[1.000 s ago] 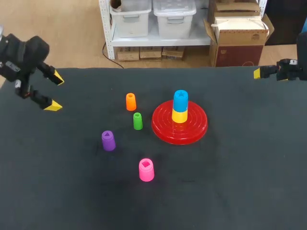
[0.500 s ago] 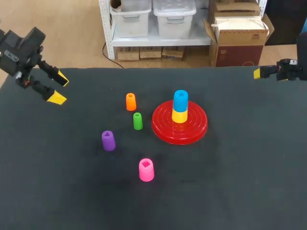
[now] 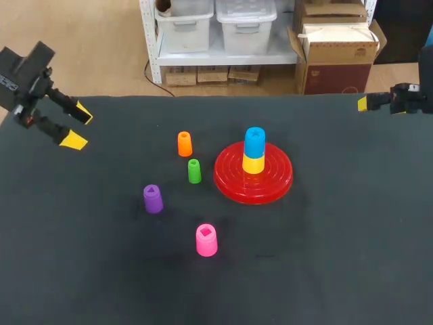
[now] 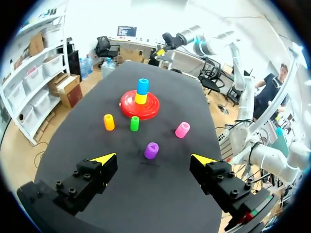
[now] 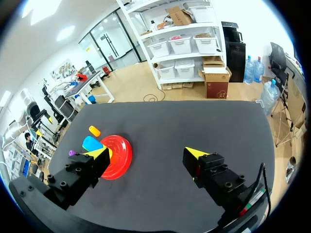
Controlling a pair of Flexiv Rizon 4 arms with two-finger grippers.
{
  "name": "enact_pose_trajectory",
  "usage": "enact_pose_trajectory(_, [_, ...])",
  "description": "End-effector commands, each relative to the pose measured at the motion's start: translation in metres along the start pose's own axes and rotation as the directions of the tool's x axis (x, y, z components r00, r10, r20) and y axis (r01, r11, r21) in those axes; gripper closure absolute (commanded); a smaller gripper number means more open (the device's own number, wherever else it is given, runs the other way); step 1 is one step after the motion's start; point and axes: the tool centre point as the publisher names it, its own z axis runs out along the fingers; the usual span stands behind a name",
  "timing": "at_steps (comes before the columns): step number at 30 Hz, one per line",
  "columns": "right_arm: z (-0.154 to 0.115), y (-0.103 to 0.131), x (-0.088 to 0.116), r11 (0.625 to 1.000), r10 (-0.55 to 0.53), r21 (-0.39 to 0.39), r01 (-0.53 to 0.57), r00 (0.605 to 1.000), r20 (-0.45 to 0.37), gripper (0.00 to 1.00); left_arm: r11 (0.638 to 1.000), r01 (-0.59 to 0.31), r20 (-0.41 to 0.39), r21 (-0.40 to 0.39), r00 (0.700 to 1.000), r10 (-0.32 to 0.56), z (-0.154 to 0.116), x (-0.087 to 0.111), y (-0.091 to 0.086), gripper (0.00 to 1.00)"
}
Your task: Pick up and stack the cylinders on the red base in this order: pink,purple,orange,green
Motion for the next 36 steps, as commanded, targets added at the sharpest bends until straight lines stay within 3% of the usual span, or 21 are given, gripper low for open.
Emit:
enact_pose_trajectory(1, [0.000,0.000,0.000,1.000,0.000,0.000,0.000,1.000,0.000,0.00,1.000,0.000,-0.001,-0.016,1.000,0.000,0.002,0.000,-0.006,0.00])
enact_pose_trajectory(21, [0.000,0.000,0.000,1.000,0.000,0.000,0.000,1.000,0.000,0.00,1.000,0.000,-0.001,-0.016,1.000,0.000,0.002,0.000,-0.006,0.00])
enact_pose_trajectory(28, [0.009,0.087,0.020,0.971,-0.234,-0.076,0.228,0.967,-0.097,0.00,1.000,0.000,-0.001,-0.016,1.000,0.000,0.002,0.000,-0.006,0.00])
enact_pose_trajectory(34, [0.012,0.152,0.054,0.917,-0.399,-0.103,0.386,0.894,-0.203,0.00,1.000,0.000,-0.001,-0.016,1.000,0.000,0.002,0.000,-0.006,0.00])
enact_pose_trajectory(36, [0.011,0.176,0.070,0.881,-0.472,-0.149,0.448,0.848,-0.242,0.00,1.000,0.000,-0.001,-0.016,1.000,0.000,0.002,0.000,-0.006,0.00])
